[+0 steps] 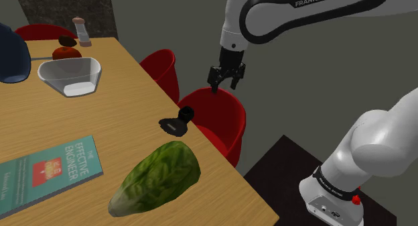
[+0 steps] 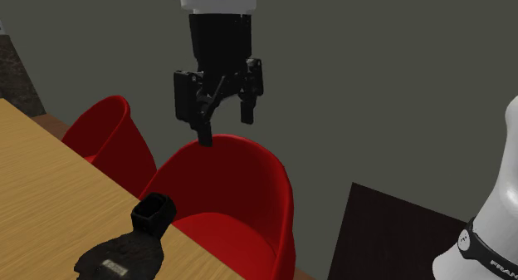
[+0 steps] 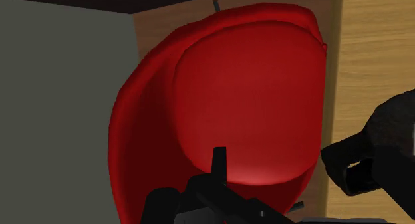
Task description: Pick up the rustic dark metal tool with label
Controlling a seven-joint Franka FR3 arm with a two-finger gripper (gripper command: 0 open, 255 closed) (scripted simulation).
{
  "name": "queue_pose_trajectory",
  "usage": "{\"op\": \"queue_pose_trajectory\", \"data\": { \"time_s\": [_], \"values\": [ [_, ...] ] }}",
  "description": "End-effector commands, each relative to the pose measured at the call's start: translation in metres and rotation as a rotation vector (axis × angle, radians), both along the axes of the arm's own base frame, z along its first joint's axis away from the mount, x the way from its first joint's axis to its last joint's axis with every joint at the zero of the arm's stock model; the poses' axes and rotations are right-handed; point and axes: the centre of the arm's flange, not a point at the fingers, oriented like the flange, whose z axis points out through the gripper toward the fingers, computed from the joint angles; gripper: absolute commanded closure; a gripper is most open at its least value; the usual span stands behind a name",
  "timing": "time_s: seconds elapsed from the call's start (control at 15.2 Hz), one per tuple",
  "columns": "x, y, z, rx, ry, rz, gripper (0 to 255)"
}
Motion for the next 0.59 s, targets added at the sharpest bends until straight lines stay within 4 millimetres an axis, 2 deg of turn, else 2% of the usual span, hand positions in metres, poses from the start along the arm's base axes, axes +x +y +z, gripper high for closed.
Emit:
{"op": "queue_pose_trajectory", "data": {
  "time_s": [0.0, 0.53],
  "values": [
    [0.018, 0.017, -0.016, -0.013, -0.01, 0.004, 0],
    [0.086, 0.082, -0.067, -0.068, -0.044, 0.021, 0]
  ]
}}
